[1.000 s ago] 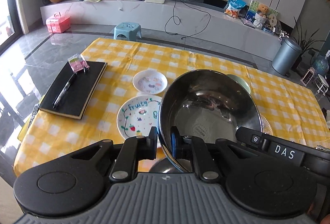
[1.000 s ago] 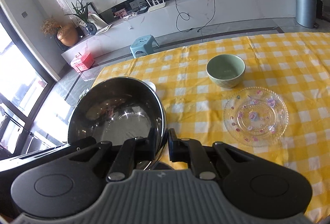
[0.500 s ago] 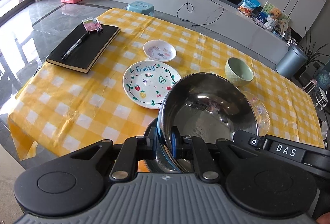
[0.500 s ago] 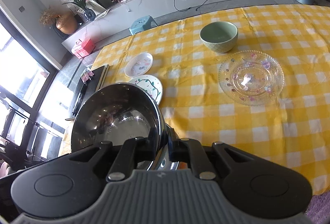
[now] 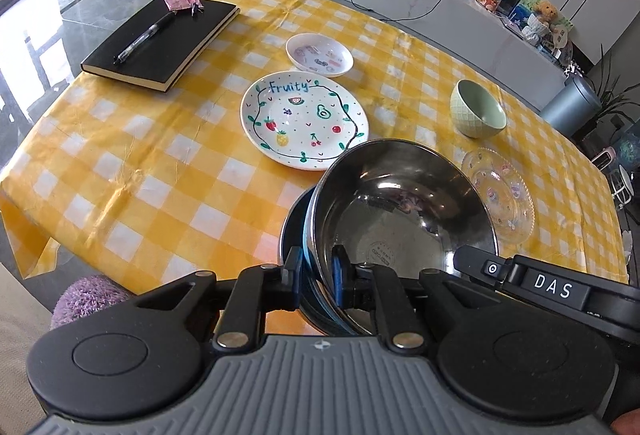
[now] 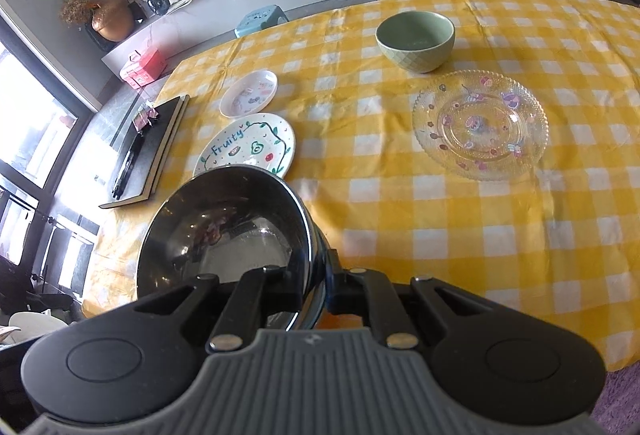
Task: Organize plates and bowls
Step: 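Lower the orange bowl into the blue bowl and open both grippers, then withdraw both grippers from the stacked bowls toward the pale green bowl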
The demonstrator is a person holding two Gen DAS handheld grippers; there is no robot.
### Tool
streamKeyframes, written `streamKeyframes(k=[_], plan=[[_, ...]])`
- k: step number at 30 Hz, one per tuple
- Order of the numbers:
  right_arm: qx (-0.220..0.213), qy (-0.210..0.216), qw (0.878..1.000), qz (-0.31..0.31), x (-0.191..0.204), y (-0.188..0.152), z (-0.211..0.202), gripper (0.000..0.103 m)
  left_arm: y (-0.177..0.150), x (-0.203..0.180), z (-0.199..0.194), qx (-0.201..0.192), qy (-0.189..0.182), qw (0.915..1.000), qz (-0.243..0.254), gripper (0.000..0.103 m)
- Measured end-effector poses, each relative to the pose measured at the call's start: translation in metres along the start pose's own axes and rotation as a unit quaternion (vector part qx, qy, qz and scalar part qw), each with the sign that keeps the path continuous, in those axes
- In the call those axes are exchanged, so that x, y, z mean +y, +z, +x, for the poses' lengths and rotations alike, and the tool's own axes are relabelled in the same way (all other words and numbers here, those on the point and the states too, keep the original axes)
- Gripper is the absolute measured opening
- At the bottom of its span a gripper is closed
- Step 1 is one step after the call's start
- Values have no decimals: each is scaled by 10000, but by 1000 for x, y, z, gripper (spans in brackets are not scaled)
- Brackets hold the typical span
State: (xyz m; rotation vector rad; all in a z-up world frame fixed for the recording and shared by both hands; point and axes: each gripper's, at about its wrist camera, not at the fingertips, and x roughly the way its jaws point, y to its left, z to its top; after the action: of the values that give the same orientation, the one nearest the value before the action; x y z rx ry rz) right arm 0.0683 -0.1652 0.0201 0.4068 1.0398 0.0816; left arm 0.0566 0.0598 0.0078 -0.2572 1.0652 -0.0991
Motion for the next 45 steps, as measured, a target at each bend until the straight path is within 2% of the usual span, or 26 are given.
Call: streamKeyframes(k=[10,19,23,26,28,30,33,38,45], plan=[[143,28,9999,47,-1,-1,14,8,0,4,10,84,108,9999,-62,17],[168,38,9998,24,-1,-2,17,8,2,3,12,104,183,9998,31,22],[157,85,9998,60,-3,-1,16,12,2,3,11,96,175,9998,27,22],[117,128,9998,80,-3,-1,13,12,3,3,8,60,161,9998,26,28],[80,148,9998,73,-3,-1,11,14,4,3,5,-2,169,9998,39,32],[9,140,9999,65,-3,0,7,24,5,2,1,-77,200,9998,42,39],[-113,177,9997,81,-5,2,0,27,8,-2,-6,-249,282,9992,93,48],[-336,234,9990,153,-11,7,-12,33,11,-16,-15,-471,335,9979,278,53],[-616,104,9974,354,-35,16,-25,40,17,-49,-13,-499,180,9960,713,55]])
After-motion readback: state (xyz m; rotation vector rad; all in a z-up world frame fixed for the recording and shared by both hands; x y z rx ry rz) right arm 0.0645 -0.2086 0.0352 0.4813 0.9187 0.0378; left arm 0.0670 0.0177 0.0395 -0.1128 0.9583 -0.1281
